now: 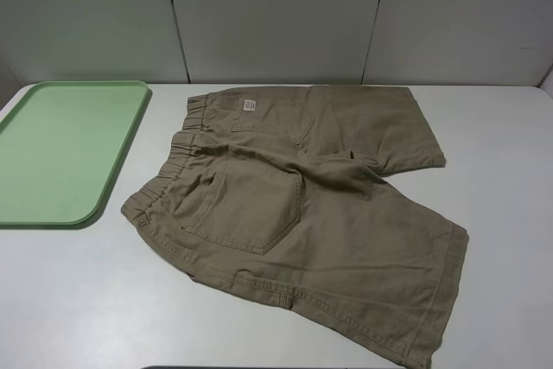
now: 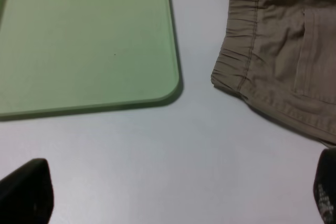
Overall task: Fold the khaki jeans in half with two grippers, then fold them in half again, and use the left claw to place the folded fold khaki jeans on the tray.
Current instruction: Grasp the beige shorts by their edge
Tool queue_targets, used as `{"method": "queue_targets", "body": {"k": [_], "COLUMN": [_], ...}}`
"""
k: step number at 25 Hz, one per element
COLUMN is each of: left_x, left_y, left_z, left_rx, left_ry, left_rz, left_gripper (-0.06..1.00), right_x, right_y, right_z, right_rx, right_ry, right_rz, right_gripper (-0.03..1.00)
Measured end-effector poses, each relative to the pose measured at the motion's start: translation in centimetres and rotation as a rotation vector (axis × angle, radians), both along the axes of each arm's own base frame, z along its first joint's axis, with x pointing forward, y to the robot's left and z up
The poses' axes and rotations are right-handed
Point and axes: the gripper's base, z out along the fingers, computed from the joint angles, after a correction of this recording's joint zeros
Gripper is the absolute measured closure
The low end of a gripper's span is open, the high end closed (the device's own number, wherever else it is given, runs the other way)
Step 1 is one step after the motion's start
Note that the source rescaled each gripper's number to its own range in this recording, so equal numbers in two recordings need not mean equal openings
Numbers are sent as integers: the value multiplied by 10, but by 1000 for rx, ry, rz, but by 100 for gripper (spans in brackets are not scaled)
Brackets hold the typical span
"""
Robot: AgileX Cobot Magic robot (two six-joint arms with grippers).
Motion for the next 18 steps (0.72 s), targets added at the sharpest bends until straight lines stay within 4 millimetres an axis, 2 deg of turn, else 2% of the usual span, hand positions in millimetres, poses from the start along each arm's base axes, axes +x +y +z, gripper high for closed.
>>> {"method": "queue_targets", "body": {"k": [18], "left_x": [0], "left_y": [0], "left_z": [0], "left_rx": [0], "left_ry": [0], "left_rz": [0], "left_gripper": [-5], "right_x": [0], "right_y": [0], "right_z": [0], "right_rx": [0], "right_ry": [0], "right_rz": [0], "right_gripper": [-3]}}
